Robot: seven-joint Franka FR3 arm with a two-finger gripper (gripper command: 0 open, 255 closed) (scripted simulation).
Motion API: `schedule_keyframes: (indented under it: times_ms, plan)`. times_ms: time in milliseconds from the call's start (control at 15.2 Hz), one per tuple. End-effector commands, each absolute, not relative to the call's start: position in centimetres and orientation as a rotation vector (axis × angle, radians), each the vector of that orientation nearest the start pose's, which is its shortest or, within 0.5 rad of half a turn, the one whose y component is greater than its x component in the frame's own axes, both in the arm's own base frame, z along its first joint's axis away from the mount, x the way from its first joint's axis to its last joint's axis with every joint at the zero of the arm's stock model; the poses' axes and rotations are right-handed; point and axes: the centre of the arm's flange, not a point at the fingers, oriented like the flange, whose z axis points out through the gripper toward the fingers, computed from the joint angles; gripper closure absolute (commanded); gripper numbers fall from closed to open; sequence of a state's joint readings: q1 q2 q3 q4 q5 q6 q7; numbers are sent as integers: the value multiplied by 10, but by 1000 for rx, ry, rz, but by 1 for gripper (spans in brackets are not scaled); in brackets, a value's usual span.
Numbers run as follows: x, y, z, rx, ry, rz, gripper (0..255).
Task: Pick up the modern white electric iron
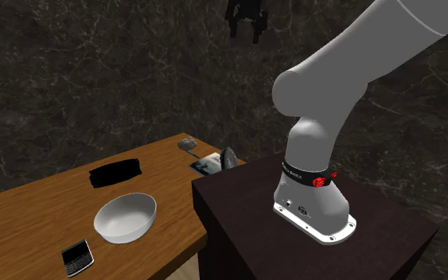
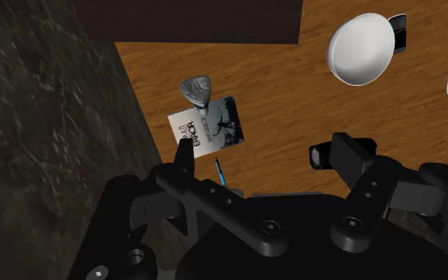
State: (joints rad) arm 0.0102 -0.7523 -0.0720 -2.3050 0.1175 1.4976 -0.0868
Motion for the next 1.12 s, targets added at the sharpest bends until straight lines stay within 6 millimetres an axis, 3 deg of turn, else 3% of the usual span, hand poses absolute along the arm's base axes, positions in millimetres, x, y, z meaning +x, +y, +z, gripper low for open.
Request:
schedule_keyframes:
  times_ms: [0, 1056]
  plan:
    - [309, -13, 599, -2970, -76, 68, 0]
    - [349, 54, 398, -3176, -155, 21, 0]
